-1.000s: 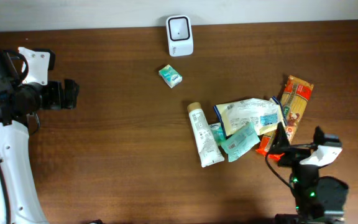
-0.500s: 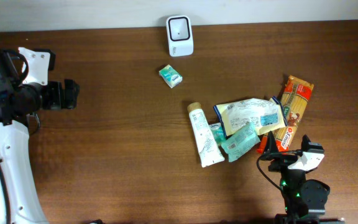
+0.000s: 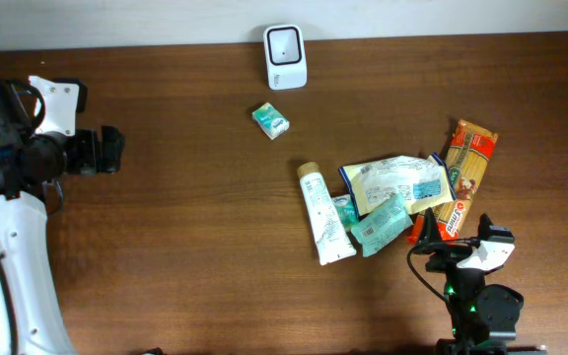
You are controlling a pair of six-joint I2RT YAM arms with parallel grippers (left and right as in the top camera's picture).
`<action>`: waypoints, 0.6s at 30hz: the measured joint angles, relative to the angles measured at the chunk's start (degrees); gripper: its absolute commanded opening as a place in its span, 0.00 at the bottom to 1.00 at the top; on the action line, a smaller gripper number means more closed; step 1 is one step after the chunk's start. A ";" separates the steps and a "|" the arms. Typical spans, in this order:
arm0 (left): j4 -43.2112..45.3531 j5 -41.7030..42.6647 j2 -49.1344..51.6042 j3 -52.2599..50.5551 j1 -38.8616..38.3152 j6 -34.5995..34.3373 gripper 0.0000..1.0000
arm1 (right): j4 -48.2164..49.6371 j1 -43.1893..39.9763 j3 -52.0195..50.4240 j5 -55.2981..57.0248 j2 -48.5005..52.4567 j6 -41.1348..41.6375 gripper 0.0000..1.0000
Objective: Scan the item barcode
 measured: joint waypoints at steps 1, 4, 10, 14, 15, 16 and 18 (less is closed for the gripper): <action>3.65 0.13 -1.14 -2.73 -0.22 0.00 0.99 | 0.00 0.00 0.00 0.02 -0.04 0.02 0.99; 28.92 2.40 -8.26 -21.51 -2.73 0.24 0.99 | 0.07 -0.02 -0.13 0.00 -0.15 0.02 0.99; 64.74 5.55 -27.56 -58.86 -4.59 0.39 0.99 | 0.15 -0.07 -0.17 0.02 -0.20 0.02 0.99; 74.05 6.25 -37.88 -74.51 -4.59 0.44 0.99 | 0.20 -0.07 -0.17 0.02 -0.22 0.00 0.99; 75.52 6.29 -39.89 -77.31 -4.63 0.42 0.99 | 0.20 -0.07 -0.17 0.02 -0.22 -0.02 0.99; 77.31 6.27 -42.53 -80.19 -4.63 0.44 0.99 | 0.22 -0.07 -0.20 0.00 -0.22 0.02 0.99; 77.99 5.22 -47.89 -83.65 -5.14 0.44 0.99 | 0.20 -0.07 -0.20 0.02 -0.22 0.02 0.98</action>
